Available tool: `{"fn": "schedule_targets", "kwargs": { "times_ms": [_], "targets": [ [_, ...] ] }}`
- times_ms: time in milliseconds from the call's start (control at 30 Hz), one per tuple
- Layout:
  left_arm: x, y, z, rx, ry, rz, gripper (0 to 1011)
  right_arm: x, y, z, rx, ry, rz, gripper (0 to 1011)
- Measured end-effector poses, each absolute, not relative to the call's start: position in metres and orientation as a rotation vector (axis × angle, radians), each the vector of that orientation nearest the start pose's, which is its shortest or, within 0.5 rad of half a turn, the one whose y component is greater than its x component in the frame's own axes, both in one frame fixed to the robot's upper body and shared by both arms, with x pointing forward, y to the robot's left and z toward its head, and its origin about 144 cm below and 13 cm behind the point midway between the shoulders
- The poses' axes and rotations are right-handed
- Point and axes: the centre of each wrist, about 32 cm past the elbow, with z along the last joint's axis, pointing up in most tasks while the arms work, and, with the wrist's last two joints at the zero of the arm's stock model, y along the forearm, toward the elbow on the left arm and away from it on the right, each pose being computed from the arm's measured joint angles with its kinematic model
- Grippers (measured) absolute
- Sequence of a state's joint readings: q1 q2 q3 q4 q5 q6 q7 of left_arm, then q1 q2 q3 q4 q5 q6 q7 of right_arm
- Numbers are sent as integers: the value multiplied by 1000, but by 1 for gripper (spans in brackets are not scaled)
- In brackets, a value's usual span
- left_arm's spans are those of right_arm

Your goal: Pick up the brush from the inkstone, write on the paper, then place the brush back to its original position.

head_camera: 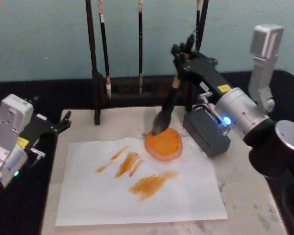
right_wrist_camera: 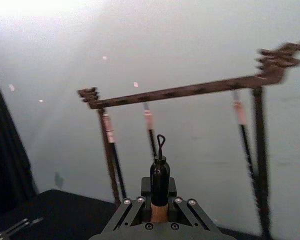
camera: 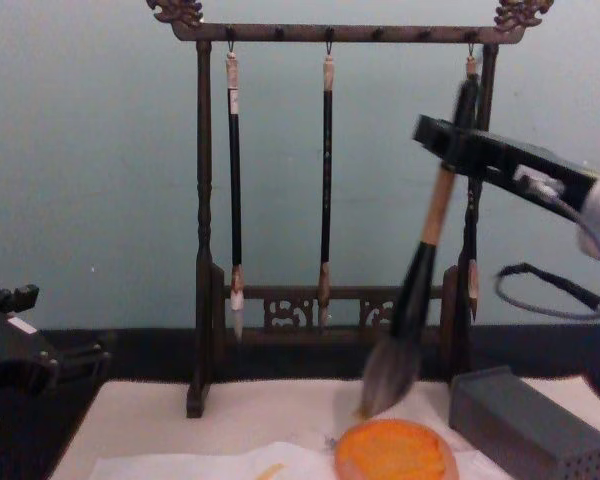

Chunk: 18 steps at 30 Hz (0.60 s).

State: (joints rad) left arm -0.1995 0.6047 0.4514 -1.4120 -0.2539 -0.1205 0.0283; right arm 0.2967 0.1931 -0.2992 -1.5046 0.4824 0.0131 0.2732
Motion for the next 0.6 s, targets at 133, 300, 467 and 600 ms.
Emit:
{"fn": "schedule_targets", "kwargs": {
  "times_ms": [133, 300, 467, 600],
  "targets": [
    [489, 310, 1140, 304, -285, 1248, 1001, 526, -206, 1211, 286, 95, -1028, 176],
    [489, 310, 1140, 304, -285, 1248, 1001, 527, -217, 1204, 320, 177, -1058, 176],
    [489, 310, 1140, 304, -285, 1248, 1001, 528, -224, 1199, 356, 255, -1068, 176],
    [489, 310, 1140, 305, -285, 1248, 1001, 531, -229, 1194, 388, 327, -1071, 176]
  ]
}}
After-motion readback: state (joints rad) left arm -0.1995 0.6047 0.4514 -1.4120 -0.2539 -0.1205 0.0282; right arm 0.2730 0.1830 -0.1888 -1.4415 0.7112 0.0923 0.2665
